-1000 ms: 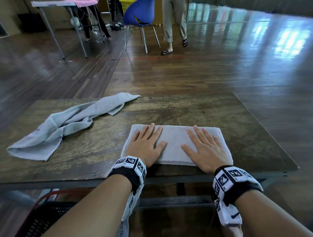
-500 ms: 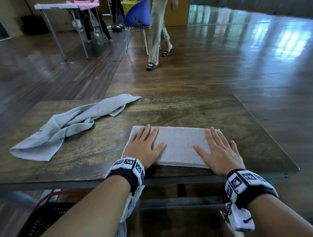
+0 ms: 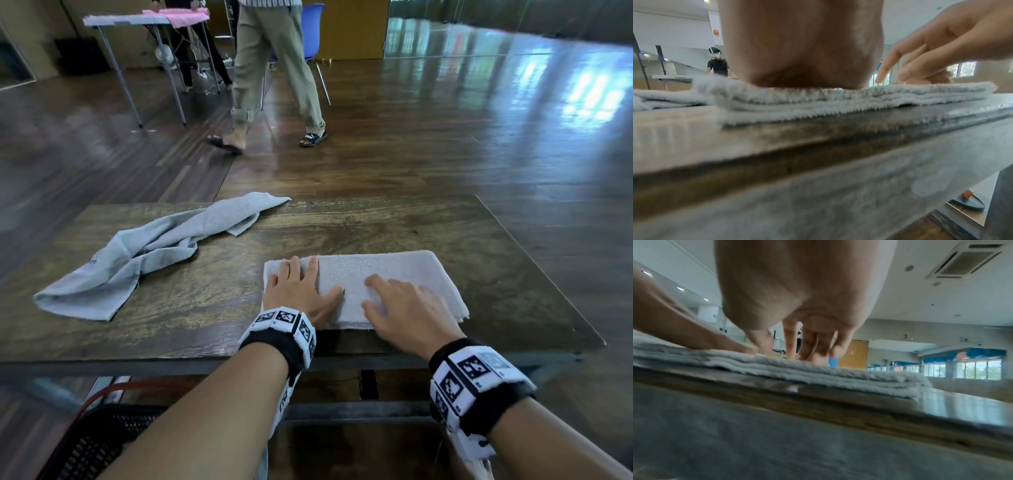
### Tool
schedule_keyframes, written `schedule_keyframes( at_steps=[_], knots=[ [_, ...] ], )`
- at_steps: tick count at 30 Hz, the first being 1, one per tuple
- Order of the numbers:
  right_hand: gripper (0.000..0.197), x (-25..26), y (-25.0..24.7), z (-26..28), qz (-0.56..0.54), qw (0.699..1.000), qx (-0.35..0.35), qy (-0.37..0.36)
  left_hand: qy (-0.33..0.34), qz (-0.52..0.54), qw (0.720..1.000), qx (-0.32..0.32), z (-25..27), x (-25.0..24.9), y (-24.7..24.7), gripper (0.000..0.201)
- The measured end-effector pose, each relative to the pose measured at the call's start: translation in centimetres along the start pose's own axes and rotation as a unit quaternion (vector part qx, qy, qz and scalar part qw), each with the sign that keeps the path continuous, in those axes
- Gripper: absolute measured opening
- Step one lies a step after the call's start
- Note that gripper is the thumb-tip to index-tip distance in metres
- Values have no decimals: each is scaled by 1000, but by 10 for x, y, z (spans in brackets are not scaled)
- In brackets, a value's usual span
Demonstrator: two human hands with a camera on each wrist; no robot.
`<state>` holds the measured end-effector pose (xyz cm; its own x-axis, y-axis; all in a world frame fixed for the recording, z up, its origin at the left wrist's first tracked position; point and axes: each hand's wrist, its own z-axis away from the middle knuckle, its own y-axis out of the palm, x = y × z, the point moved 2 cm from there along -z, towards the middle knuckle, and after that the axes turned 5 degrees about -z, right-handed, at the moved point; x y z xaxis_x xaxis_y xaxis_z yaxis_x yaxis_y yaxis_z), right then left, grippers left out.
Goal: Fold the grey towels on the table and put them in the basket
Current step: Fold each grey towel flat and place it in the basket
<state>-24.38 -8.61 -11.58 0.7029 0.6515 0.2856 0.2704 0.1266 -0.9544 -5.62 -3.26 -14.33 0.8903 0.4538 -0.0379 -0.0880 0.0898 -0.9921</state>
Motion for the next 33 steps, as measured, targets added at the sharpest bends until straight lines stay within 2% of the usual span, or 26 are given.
schedule_keyframes(
  at_steps=[2, 5, 8, 11, 14, 15, 17, 19, 21, 23, 24, 25, 27, 29, 31, 33],
  knots=[
    [41, 6, 3, -3, -20, 999, 45, 19, -18, -14, 1000, -13, 2, -4, -10, 83],
    [45, 1, -2, -10, -22, 997, 66, 44, -50, -14, 999, -3, 7, -9, -26, 77],
    [53, -3, -7, -10, -46, 997, 64, 6, -55, 26, 998, 16, 15, -10, -37, 60],
    [66, -1, -5, 9, -54, 992, 100, -56, -45, 105, 993, 28, 25, -7, -43, 41],
    [91, -3, 11, 34, -21, 982, 160, -93, -45, 167, 984, 38, 33, -7, -43, 32],
    [98, -5, 17, 41, -19, 983, 158, -94, -45, 181, 982, 41, 35, -7, -42, 34],
    [97, -8, 25, 50, -29, 989, 108, -98, -41, 200, 978, 47, 38, -7, -41, 33],
    [81, -10, 26, 57, -88, 990, 47, -103, -40, 222, 973, 52, 41, -5, -41, 27],
    [60, -11, 19, 60, -198, 976, -6, -86, -30, 236, 970, 40, 42, 1, -42, 29],
    [35, -14, 10, 58, -250, 965, -40, -62, 9, 238, 971, 31, 43, 9, -41, 13],
    [19, -15, 5, 55, -255, 964, -52, -47, 32, 240, 970, 32, 44, 13, -40, 15],
    [3, -16, -1, 51, -273, 959, -59, -41, 61, 237, 969, 42, 44, 16, -37, 30],
    [24, -17, -14, 47, -307, 947, -88, -31, 115, 218, 965, 84, 48, 21, -33, 56],
    [34, -18, -25, 42, -326, 937, -121, -16, 159, 206, 960, 106, 49, 22, -30, 71],
    [39, -21, -30, 37, -329, 936, -127, 7, 160, 232, 952, 120, 50, 22, -31, 71],
    [43, -27, -31, 31, -342, 929, -128, 60, 161, 278, 937, 139, 49, 20, -32, 57]
  ],
)
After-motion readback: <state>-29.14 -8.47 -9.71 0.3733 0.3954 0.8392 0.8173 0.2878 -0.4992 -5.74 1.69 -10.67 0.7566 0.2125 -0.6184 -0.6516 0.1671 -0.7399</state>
